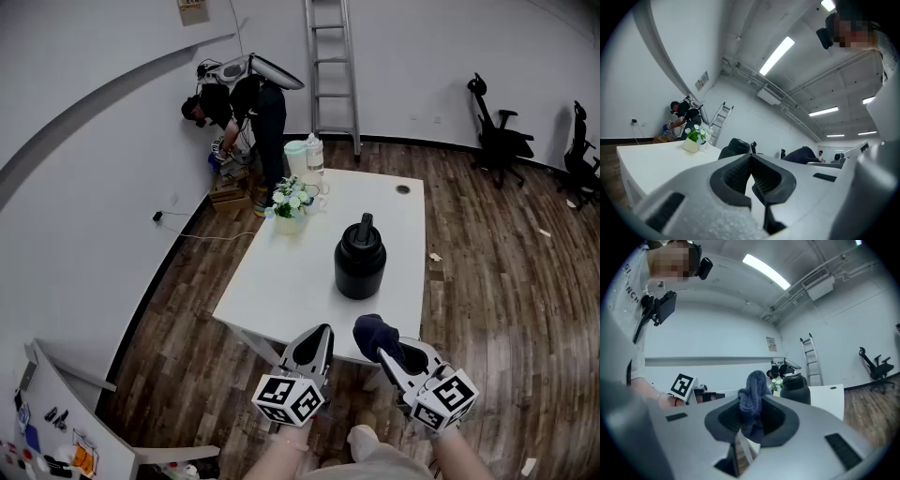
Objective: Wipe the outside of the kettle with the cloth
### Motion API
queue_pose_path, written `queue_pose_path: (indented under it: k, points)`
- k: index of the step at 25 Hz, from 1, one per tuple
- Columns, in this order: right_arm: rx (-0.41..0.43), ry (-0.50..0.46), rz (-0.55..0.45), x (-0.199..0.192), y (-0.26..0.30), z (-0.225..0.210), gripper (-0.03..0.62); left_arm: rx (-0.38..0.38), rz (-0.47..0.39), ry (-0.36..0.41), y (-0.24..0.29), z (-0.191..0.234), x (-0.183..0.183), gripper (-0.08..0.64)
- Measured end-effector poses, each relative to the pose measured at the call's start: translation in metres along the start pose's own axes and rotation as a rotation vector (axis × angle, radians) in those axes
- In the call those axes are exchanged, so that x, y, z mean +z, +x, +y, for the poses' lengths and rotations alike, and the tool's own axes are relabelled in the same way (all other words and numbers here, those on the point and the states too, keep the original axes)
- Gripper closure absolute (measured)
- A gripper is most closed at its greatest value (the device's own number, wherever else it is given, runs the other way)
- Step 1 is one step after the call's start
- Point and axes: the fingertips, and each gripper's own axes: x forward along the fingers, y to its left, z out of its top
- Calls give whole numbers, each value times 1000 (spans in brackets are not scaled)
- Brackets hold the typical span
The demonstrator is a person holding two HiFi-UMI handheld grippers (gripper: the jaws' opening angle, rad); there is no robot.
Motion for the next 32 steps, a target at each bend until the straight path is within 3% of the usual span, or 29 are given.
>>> queue_pose_path:
  k: [6, 9, 14, 21, 25, 32]
  points:
    - [136, -83, -22, 18, 54, -44, 537, -42, -64, -4, 64, 10, 8, 554]
    - [200, -119, -31, 24, 83, -76, 537, -62, -54, -12, 100, 8, -2, 554]
    - [153, -92, 14, 14, 123, -143, 537, -165, -42, 31, 168, -8, -16, 554]
    - [69, 10, 80, -17, 123, -179, 537, -189, 18, -11, 188, -14, -56, 554]
    - [55, 54, 136, -50, 128, -187, 537, -144, 96, -86, 188, 1, -91, 554]
    - [27, 187, 235, -115, 139, -198, 537, -26, 212, -309, 185, 33, -142, 554]
